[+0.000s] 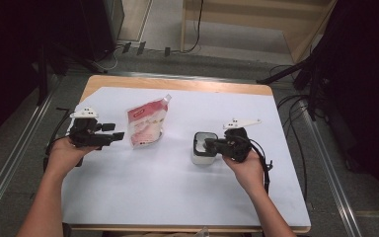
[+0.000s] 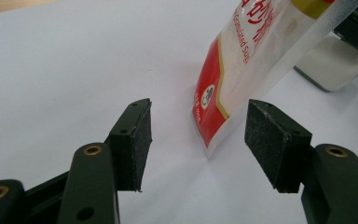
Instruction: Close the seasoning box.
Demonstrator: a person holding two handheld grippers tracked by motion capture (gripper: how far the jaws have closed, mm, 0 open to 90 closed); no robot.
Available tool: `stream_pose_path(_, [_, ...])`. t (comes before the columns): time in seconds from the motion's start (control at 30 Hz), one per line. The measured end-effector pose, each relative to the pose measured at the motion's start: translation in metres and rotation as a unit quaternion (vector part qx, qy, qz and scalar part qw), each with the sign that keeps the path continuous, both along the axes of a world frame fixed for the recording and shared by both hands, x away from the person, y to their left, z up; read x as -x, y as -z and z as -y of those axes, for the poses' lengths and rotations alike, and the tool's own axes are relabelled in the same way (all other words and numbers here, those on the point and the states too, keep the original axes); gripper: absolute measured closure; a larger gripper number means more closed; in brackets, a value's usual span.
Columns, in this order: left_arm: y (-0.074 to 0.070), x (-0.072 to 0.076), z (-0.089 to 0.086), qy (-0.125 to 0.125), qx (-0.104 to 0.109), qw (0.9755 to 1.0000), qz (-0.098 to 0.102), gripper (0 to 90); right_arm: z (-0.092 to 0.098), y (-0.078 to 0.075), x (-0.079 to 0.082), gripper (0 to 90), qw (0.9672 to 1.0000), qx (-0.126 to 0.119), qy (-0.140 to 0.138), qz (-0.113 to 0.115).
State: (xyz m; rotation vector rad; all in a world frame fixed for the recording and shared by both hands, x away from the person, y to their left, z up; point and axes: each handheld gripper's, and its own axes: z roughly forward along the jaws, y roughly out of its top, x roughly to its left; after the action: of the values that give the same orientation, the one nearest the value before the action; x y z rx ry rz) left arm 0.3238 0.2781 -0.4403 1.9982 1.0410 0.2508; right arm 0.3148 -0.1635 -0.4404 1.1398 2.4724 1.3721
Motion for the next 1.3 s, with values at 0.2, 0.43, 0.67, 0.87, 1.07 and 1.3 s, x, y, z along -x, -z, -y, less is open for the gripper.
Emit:
stream_pose_path(0.2, [0.0, 0.0, 0.0, 0.003, -0.003, 1.0, -0.006, 42.2, -0.001, 0.0, 0.001, 88.9, 1.0, -0.005, -0.001, -0.005])
stream_pose_path(0.43, [0.001, 0.0, 0.001, 0.001, -0.001, 1.0, -0.005, 42.0, -0.003, -0.002, 0.002, 71.9, 0.9999, -0.002, -0.001, 0.012])
stream_pose_path(0.67, [0.002, 0.0, 0.001, 0.005, -0.003, 1.0, -0.008, 41.8, 0.011, -0.006, 0.0, 58.3, 0.9989, -0.019, 0.026, 0.033])
stream_pose_path(0.87, [0.002, 0.001, 0.002, 0.003, -0.004, 1.0, -0.007, 41.7, 0.024, -0.007, -0.003, 48.2, 0.9977, -0.021, 0.042, 0.049])
stream_pose_path(1.07, [0.002, 0.0, 0.002, 0.004, -0.007, 0.9999, -0.007, 41.7, 0.039, -0.008, -0.003, 45.0, 0.9961, -0.024, 0.06, 0.061])
stream_pose_path(1.3, [0.003, 0.001, 0.002, 0.003, -0.006, 0.9999, -0.008, 41.7, 0.054, -0.005, -0.003, 37.3, 0.9954, -0.018, 0.066, 0.067])
